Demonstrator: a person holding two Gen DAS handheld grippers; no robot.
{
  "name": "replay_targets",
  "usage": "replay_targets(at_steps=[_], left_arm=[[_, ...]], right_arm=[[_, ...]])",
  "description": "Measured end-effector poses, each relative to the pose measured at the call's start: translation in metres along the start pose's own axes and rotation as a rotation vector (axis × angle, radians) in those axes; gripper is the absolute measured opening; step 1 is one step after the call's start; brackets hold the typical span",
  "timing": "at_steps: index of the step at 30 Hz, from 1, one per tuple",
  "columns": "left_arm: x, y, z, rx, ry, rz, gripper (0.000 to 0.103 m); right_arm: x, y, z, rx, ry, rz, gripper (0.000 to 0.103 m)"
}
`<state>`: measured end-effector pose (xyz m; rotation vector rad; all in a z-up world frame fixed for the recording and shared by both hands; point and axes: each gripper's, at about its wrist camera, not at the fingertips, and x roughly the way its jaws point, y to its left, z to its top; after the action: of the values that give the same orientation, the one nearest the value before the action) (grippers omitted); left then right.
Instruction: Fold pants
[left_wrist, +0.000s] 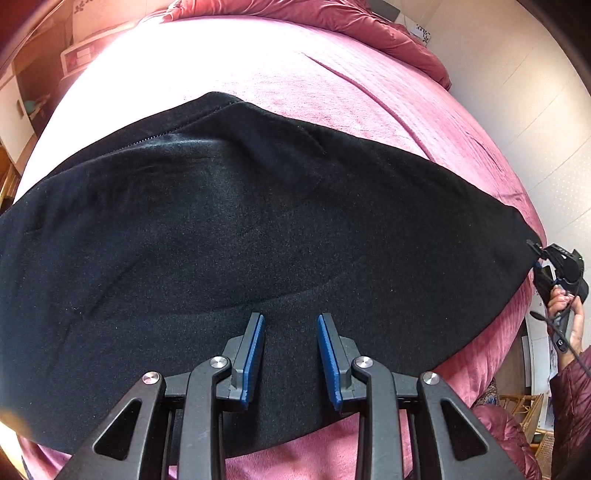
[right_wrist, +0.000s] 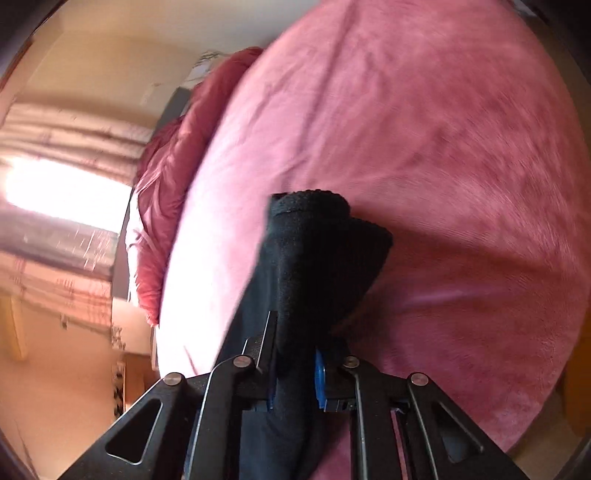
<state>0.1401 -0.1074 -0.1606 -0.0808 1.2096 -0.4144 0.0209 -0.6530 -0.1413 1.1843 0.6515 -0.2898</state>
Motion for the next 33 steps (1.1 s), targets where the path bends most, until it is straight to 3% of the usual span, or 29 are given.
replay_targets(at_steps=[6,15,25,33], left_arm=[[-0.004,0.002,-0.004,-0.01,-0.011,0.001,0.03],[-0.018,0.019,-0.012,-0.053,-0.015,-0.043,0.03],[-0.032,0.047,-0.01,-0.12,-0.021,-0.146,0.03],[-0.043,0.064,0.006,-0.179,0.004,-0.302,0.03]], right_arm=[[-0.015,0.062,-0.021,-0.218,0.064,0.064,0.016],[-0.017,0.134,-0.103,-0.481,0.197,0.093,0.015],[0.033,0.178,-0.205,-0.7,0.393,0.022,0.015],[0.08,0.198,-0.288,-0.921,0.521,-0.09,0.015]])
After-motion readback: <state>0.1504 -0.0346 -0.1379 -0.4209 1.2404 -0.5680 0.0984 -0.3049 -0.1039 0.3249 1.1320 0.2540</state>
